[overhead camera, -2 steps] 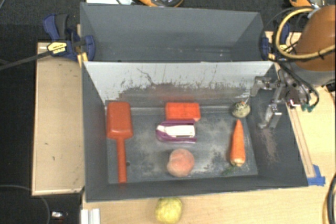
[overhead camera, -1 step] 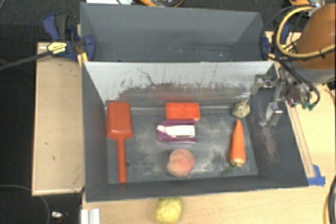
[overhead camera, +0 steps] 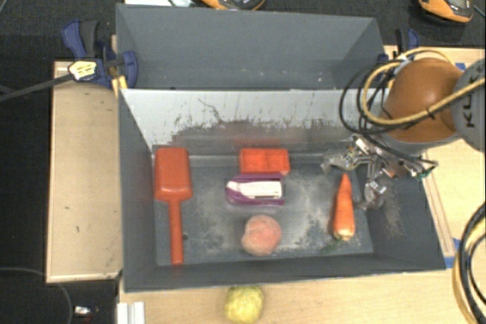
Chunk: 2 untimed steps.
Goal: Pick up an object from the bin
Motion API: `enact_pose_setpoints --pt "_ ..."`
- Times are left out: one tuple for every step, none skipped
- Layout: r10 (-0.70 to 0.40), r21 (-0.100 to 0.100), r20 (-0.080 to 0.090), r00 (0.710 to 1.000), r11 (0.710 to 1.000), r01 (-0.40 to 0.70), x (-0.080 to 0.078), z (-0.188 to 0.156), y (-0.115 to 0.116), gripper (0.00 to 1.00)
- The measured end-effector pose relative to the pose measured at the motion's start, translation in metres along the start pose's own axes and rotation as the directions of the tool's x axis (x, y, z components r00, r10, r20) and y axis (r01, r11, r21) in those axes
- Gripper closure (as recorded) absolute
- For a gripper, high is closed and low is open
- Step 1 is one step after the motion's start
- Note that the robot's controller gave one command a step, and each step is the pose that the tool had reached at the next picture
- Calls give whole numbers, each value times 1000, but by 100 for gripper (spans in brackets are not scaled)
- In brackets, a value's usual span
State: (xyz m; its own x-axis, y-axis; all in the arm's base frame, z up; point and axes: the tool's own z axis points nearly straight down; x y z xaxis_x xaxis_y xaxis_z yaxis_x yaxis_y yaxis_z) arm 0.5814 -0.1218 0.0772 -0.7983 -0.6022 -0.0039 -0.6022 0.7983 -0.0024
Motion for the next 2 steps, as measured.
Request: enact_pose_setpoints --pt "225 3 4 974 974 -225 -4 -64 -7 0" --pt "-428 -9 0 904 904 428 13 -29 58 0"
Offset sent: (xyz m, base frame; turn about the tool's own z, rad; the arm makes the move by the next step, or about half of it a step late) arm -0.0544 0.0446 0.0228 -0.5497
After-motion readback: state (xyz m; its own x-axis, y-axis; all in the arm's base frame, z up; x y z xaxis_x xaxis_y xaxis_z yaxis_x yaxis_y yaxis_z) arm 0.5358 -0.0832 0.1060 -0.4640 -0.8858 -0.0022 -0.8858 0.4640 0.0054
